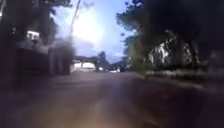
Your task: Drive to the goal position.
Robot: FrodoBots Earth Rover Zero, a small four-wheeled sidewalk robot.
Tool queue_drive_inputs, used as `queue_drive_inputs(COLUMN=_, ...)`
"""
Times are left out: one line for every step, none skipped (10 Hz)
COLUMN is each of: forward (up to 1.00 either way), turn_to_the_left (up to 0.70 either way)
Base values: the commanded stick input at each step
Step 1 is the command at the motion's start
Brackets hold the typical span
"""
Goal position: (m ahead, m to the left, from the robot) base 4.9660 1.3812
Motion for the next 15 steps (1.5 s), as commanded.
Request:
queue_drive_inputs(forward=0.7, turn_to_the_left=-0.35)
queue_drive_inputs(forward=0.7, turn_to_the_left=-0.23)
queue_drive_inputs(forward=0.7, turn_to_the_left=-0.09)
queue_drive_inputs(forward=0.7, turn_to_the_left=0.0)
queue_drive_inputs(forward=0.7, turn_to_the_left=0.0)
queue_drive_inputs(forward=0.7, turn_to_the_left=0.0)
queue_drive_inputs(forward=0.7, turn_to_the_left=0.0)
queue_drive_inputs(forward=0.7, turn_to_the_left=0.0)
queue_drive_inputs(forward=0.7, turn_to_the_left=0.0)
queue_drive_inputs(forward=0.7, turn_to_the_left=0.0)
queue_drive_inputs(forward=0.7, turn_to_the_left=0.0)
queue_drive_inputs(forward=0.7, turn_to_the_left=0.0)
queue_drive_inputs(forward=0.7, turn_to_the_left=0.0)
queue_drive_inputs(forward=0.7, turn_to_the_left=0.0)
queue_drive_inputs(forward=0.7, turn_to_the_left=0.0)
